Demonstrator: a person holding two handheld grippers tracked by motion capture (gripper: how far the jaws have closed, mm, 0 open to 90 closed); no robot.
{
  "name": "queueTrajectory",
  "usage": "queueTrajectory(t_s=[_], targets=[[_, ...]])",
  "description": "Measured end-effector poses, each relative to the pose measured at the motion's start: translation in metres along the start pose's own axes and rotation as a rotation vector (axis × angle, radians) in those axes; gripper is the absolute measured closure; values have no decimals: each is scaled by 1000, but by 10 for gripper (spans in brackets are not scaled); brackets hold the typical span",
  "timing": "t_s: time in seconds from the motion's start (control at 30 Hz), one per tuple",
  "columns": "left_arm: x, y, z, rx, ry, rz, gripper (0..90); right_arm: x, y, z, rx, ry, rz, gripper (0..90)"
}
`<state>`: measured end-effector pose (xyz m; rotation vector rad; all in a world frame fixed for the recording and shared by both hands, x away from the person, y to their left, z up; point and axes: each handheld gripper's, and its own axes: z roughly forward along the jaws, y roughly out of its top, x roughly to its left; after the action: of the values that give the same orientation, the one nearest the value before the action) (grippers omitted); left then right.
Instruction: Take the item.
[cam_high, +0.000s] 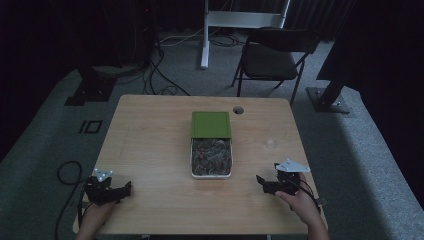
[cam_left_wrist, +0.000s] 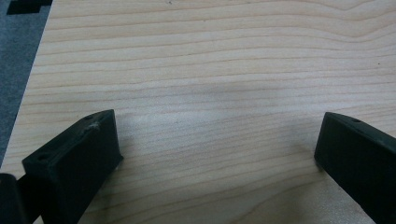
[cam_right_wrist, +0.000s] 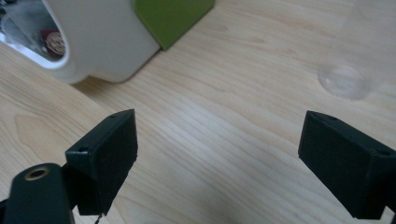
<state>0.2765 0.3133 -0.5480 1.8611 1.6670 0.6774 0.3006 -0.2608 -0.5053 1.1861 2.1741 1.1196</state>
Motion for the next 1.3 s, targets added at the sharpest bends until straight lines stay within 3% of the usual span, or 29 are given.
queueTrajectory(t_s=[0.97, 1.3], targets=[[0, 0, 0, 0, -1, -1, 5, 18, 44, -3, -78, 62, -34, 130], [0, 0, 0, 0, -1, -2, 5, 29, 62, 0, -98, 81, -69, 130]])
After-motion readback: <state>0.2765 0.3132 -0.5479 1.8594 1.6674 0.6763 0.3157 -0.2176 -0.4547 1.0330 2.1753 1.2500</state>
